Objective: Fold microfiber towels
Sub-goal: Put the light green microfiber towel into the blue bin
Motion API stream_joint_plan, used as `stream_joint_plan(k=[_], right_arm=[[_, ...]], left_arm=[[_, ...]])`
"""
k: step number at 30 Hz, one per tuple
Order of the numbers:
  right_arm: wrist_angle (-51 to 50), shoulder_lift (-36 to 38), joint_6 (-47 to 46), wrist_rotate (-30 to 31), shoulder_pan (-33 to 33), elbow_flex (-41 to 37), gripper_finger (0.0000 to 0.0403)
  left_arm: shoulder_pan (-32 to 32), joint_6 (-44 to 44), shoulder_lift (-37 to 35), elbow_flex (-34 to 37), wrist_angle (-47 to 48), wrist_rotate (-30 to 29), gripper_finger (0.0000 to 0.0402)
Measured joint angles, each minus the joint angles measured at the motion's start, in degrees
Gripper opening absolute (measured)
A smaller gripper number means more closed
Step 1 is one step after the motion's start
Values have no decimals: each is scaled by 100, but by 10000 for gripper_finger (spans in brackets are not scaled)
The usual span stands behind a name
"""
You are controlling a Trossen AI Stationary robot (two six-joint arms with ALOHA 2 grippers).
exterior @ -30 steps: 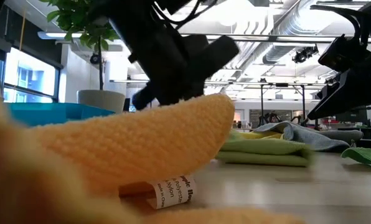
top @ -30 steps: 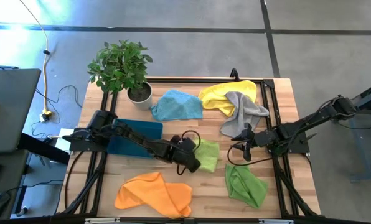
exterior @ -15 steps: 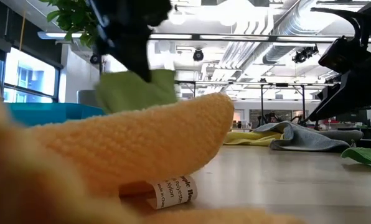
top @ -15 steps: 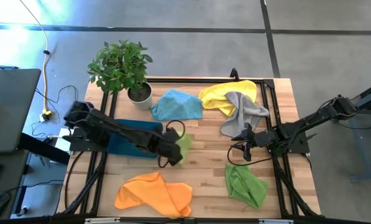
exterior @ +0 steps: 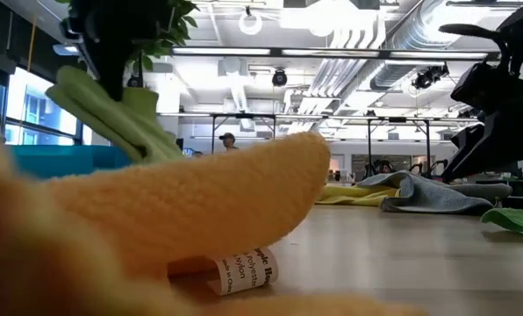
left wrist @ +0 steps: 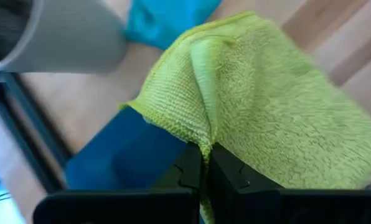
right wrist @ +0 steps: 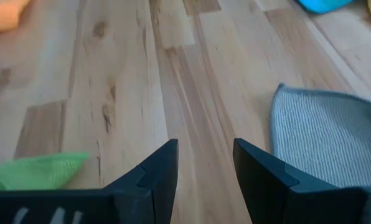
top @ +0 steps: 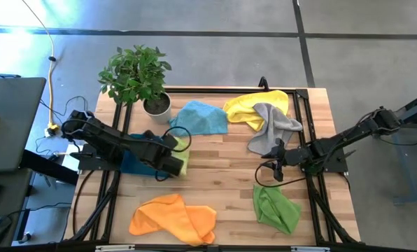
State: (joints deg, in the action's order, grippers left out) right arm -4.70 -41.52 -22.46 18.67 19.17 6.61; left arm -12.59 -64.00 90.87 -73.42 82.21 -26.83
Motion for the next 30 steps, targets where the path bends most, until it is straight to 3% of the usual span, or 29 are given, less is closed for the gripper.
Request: stream_joint_plan(k=[18, 24, 30], right_arm=[[3, -17, -2, -1, -1, 0, 146], [3, -17, -2, 0, 1, 0, 146], [3, -17, -2, -1, 0, 0, 146]], left_arm=[[-139, -635, 34, 1626, -82, 404, 6], [-139, -699, 34, 1830, -181, 527, 9], [-132, -847, 34, 1833, 105, 804, 60]])
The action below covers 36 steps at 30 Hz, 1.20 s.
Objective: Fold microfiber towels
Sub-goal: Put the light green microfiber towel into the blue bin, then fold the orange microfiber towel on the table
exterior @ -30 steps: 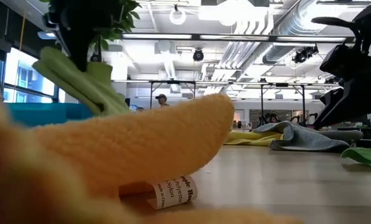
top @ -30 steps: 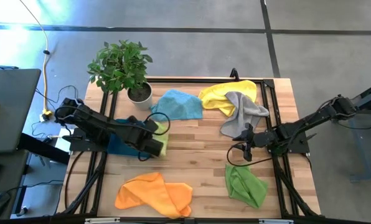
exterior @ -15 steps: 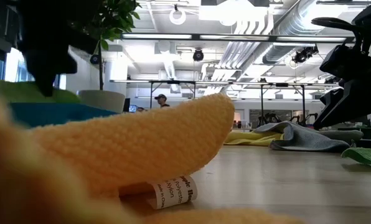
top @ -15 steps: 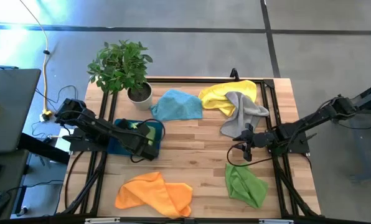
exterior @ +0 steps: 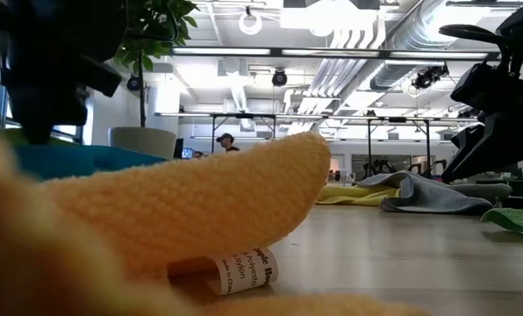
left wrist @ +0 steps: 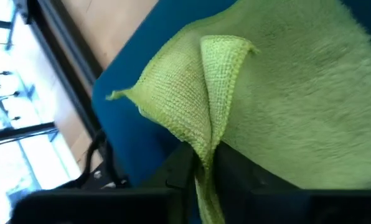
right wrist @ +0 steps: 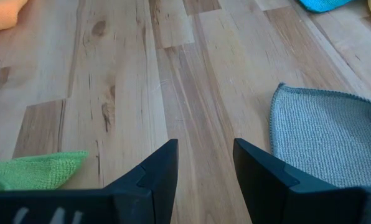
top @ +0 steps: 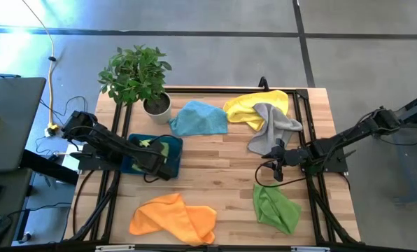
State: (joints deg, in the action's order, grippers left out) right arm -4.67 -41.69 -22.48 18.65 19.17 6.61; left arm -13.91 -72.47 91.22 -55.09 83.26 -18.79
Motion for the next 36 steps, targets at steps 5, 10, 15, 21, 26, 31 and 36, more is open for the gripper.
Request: stream_joint_plan(k=[5, 10, 15, 21, 26, 31, 36], right_arm=[[0, 0, 0, 2, 0, 0, 146], [0, 0, 0, 1, 0, 0, 146], [0, 0, 0, 0, 0, 0, 146], [0, 0, 0, 0, 1, 0, 146], [13, 3, 0, 0, 1, 2, 146], [-34, 10, 0, 0, 0, 4, 146], [-28, 13, 0, 1, 1, 4, 146]], left_arm=[[-34, -85, -14, -292, 454, -57, 139], [-129, 8, -33, -1061, 596, -221, 191], [-563, 1038, -37, -1488, -1091, -289, 198], [-1429, 3078, 104, -1490, -3369, -78, 196], [-2012, 5224, 581, -1490, -4668, -61, 196], [-2178, 6484, 1242, -1479, -5094, -52, 197], [-2041, 6717, 1631, -1482, -5678, 575, 203]])
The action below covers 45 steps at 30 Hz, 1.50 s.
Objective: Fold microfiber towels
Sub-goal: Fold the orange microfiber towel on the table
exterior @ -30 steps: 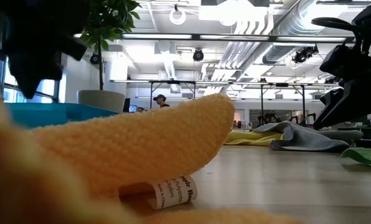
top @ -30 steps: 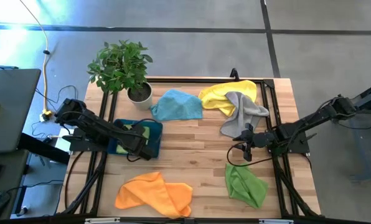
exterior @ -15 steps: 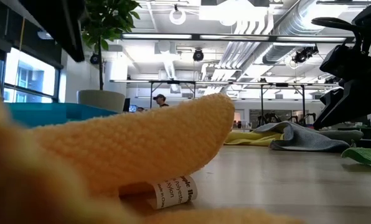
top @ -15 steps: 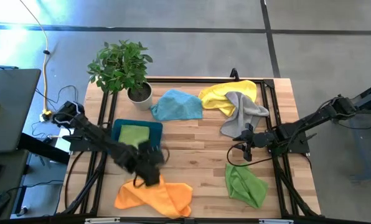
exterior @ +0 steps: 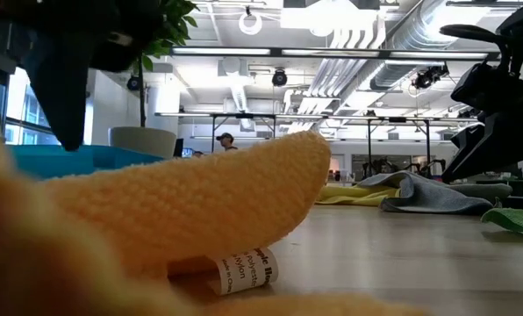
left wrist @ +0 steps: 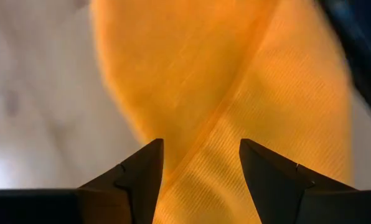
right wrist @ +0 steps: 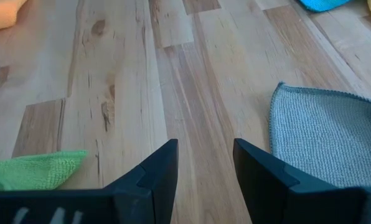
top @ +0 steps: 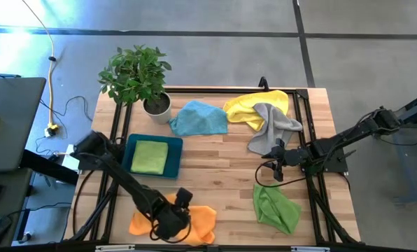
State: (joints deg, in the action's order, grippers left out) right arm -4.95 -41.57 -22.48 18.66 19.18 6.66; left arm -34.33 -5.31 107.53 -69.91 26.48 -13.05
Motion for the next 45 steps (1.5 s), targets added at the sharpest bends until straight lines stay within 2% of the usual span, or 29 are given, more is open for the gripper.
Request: stream_joint_plan(k=[7, 12, 16, 25, 29, 32, 34, 37, 45], right_arm=[[-1, -2, 0, 0, -1, 0, 146], [-6, 1, 0, 1, 0, 0, 146], [-13, -2, 0, -1, 0, 0, 146], [-9, 1, 0, 0, -2, 0, 146], [-7, -2, 10, -50, -1, 0, 146], [-6, 5, 83, -671, 0, 0, 146], [-7, 1, 9, -866, 2, 0, 146], [-4, 1, -105, -877, 0, 0, 146], [-7, 1, -105, -888, 0, 0, 146]], left_arm=[[175, 501, 429, -2, -404, 876, 204], [169, 739, 630, -4, -554, 954, 197], [164, 703, 643, -9, -546, 921, 163], [220, 716, 491, -5, -460, 475, 42], [362, 704, 476, -2, -434, 485, 9], [543, 699, 476, -36, -375, 481, 3], [657, 662, 476, -187, -213, 469, 5], [792, 638, 473, -493, 48, 266, 3], [1263, 1511, 469, -1136, 368, -334, 3]])
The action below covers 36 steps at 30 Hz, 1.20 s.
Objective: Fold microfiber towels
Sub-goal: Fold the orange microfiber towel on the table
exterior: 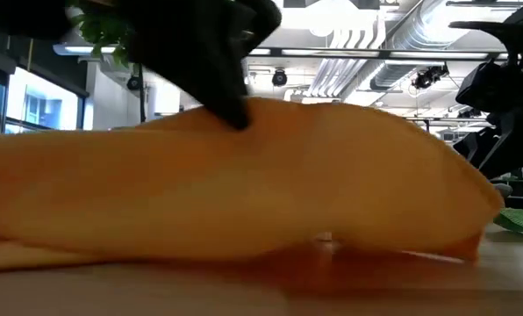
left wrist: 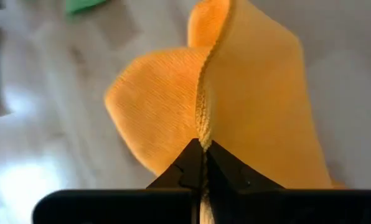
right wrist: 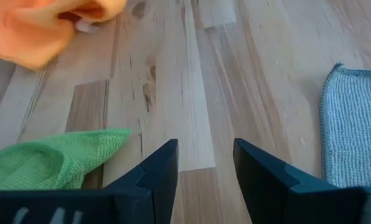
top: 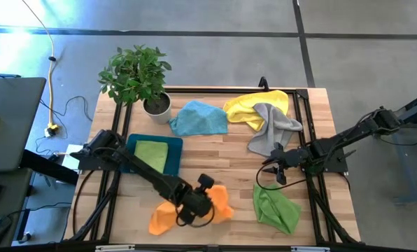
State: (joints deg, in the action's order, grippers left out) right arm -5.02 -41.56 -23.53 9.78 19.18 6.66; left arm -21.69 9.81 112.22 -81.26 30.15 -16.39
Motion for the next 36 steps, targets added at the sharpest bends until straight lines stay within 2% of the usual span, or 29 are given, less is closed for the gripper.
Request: stream_joint_plan(k=[8, 11, 15, 20, 27, 29, 32, 36], right_arm=[[36, 0, -99, 330, 0, 0, 146], [313, 0, -314, 399, -2, 0, 146], [1004, 0, 136, 466, -2, 0, 146], [1927, 2, -197, 482, -2, 0, 146], [2142, 2, 199, 760, -2, 0, 146], [2187, 0, 272, 1049, -6, 0, 146], [2200, -3, 562, 1966, -50, 0, 146], [2205, -11, 759, 1980, -52, 0, 146]], left_arm=[[588, 401, -2, -236, 53, -679, 3], [808, 434, -2, -335, 74, -703, 3], [1076, 437, -2, -440, 199, -703, 3], [1283, 626, -2, -641, 368, -703, 3], [1425, 894, -2, -1056, 527, -701, 3], [1464, 932, -2, -1175, 574, -701, 3], [1511, 933, -2, -1233, 605, -697, 3], [1543, 942, -2, -1234, 616, -699, 3]])
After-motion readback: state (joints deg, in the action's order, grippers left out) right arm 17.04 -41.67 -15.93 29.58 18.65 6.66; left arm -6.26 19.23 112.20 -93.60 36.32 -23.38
